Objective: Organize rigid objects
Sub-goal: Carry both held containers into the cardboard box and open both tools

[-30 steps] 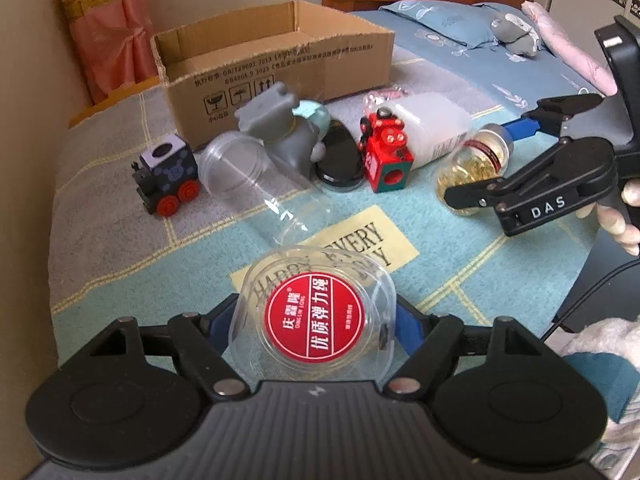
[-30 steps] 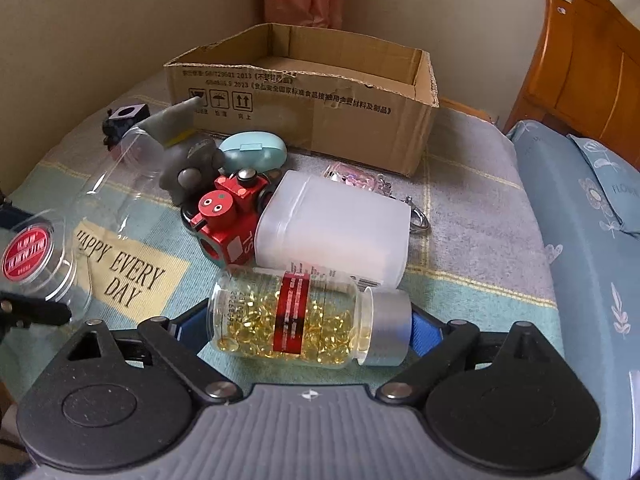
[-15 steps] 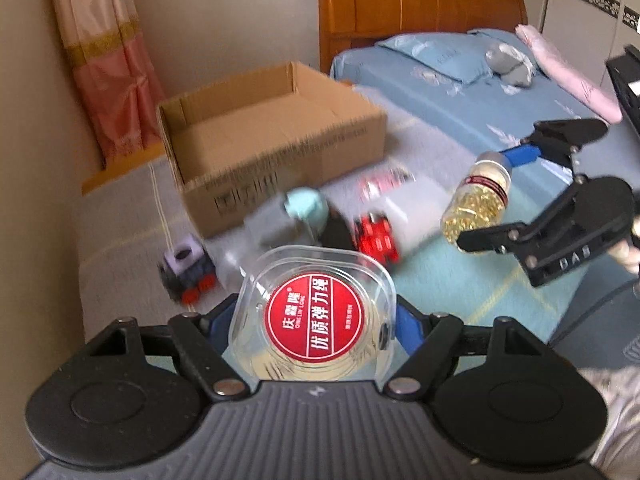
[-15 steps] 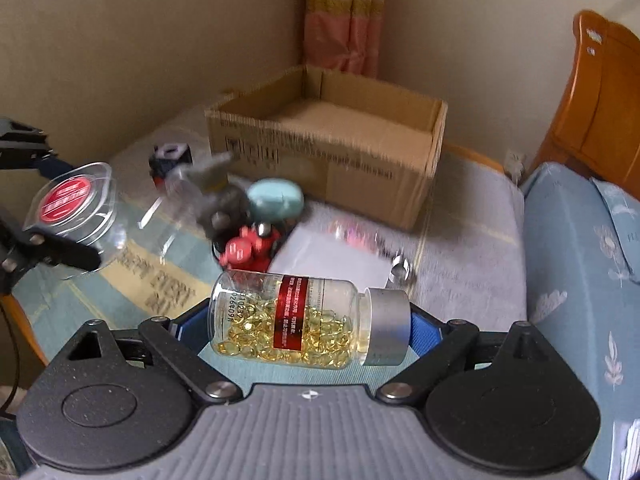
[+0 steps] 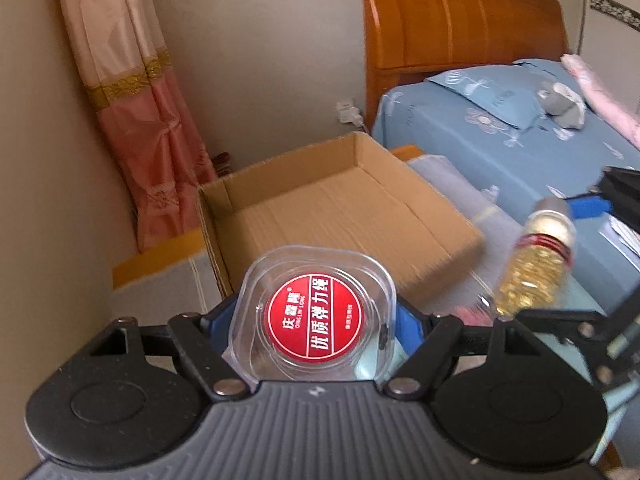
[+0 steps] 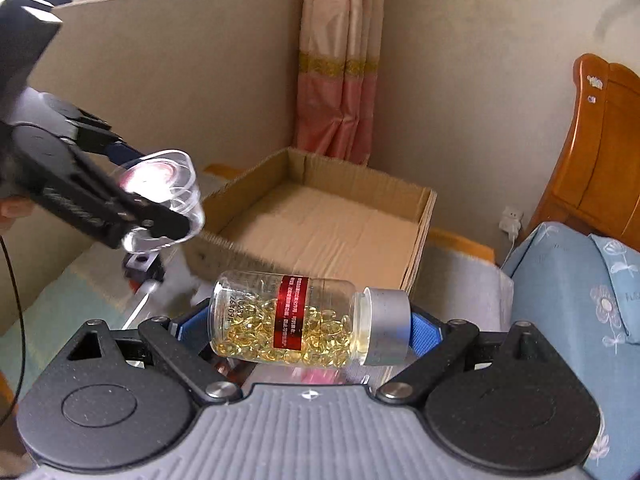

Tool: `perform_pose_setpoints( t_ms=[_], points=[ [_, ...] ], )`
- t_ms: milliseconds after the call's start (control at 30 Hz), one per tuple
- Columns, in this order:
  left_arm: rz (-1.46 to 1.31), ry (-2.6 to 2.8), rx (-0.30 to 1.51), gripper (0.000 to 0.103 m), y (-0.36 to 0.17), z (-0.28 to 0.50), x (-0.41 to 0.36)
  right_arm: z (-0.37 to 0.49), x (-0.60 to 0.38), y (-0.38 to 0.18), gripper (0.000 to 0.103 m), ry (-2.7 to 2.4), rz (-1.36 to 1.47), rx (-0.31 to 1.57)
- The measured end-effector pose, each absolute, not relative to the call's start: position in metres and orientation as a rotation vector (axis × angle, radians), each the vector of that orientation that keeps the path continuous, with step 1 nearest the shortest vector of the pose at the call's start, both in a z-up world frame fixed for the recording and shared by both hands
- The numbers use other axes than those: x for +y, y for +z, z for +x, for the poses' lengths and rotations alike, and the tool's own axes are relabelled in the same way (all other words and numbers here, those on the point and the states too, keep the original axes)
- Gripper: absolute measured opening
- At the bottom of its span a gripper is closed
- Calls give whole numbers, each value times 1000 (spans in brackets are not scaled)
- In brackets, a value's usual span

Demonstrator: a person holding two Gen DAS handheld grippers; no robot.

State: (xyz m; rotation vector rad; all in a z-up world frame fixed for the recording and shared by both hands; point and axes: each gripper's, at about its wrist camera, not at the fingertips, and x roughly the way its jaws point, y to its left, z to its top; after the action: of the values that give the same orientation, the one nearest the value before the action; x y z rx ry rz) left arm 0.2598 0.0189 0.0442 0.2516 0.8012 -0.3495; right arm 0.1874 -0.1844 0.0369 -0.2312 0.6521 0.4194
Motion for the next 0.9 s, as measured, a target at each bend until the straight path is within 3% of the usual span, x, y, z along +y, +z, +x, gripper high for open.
perform_pose_setpoints(
  t_ms=[467,567,900],
  points=[
    [222,-256,858,77,16,377,15,260,-195,48,97,400,-156,653],
    [204,-204,811,85,11,393,16,265,-194,45,97,395,-161,659],
    [104,-230,853,91,5,373,35,281,-193,33,97,402,-165,692]
  ],
)
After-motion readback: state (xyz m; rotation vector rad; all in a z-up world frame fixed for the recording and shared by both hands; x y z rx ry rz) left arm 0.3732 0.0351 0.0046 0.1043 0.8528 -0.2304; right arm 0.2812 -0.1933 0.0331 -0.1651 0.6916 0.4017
